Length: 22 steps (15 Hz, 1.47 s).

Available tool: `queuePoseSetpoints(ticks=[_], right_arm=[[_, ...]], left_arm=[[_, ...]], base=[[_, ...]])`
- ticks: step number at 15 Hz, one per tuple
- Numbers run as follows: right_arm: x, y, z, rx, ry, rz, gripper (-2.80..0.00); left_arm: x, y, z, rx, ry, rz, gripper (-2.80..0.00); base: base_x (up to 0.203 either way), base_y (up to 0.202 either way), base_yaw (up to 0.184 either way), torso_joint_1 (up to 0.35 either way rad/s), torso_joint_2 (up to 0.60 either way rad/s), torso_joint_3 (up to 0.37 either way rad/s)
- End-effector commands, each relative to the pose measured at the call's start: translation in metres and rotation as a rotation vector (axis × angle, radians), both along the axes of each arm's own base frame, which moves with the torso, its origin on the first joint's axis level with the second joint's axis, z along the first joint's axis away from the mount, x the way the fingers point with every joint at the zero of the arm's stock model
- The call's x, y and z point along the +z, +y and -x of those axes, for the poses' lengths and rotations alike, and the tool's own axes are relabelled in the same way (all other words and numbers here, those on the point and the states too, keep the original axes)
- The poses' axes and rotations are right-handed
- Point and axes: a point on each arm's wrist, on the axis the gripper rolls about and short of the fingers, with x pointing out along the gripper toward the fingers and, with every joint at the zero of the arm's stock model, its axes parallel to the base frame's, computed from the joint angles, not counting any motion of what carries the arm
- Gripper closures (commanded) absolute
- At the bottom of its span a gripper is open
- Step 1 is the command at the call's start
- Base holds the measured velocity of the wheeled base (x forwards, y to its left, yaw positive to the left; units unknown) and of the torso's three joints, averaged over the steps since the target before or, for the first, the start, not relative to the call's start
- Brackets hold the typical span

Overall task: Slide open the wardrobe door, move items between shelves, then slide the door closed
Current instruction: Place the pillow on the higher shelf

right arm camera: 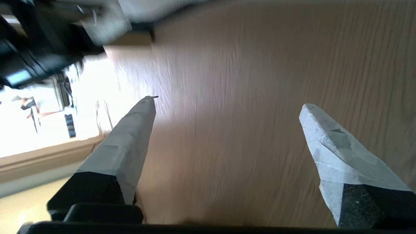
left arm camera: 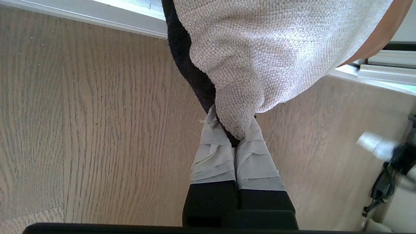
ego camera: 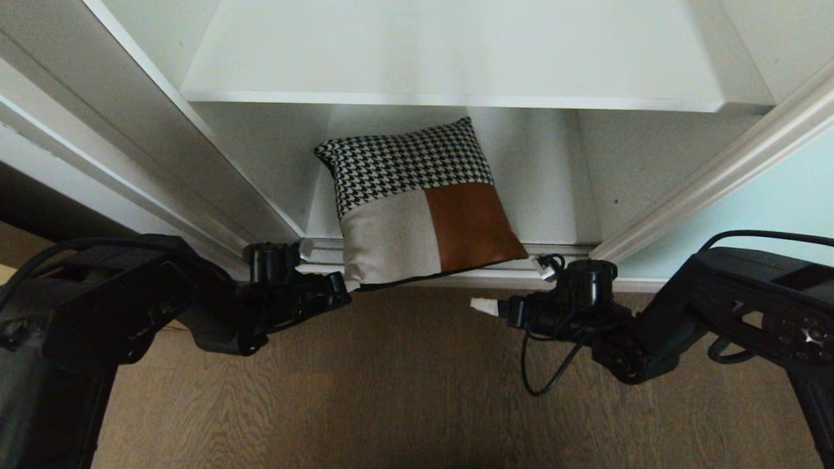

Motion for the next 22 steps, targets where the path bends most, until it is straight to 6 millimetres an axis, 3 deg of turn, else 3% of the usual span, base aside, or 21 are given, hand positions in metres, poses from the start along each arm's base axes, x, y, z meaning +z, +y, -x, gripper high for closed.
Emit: queuePoseSetpoints(ticks=[1, 5, 10, 22], right_arm=[[0.014, -0.005, -0.014, -0.018, -0.063, -0.024, -2.80], [0.009, -0.021, -0.031, -0.063, -0.093, -0.027, -2.80], [-0.019, -0.028, -0.044, -0.084, -0.061, -0.012, -2.80], [-0.013, -0.038, -0.096, -0.139, -0.196, -0.051, -2.80]], left_arm=[[-0.001, 0.000, 0.000, -0.003, 0.000, 0.003, 0.00], [-0.001, 0.000, 0.000, -0.003, 0.000, 0.003, 0.00], [0.000, -0.001, 0.000, -0.005, -0.003, 0.004, 0.00], [-0.002, 0.000, 0.003, -0.010, -0.022, 0.008, 0.00]], base=[[0.000, 0.000, 0.000, 0.000, 0.00, 0.000], [0.000, 0.000, 0.000, 0.000, 0.00, 0.000], [0.000, 0.000, 0.000, 0.000, 0.00, 0.000], [0.000, 0.000, 0.000, 0.000, 0.00, 0.000]])
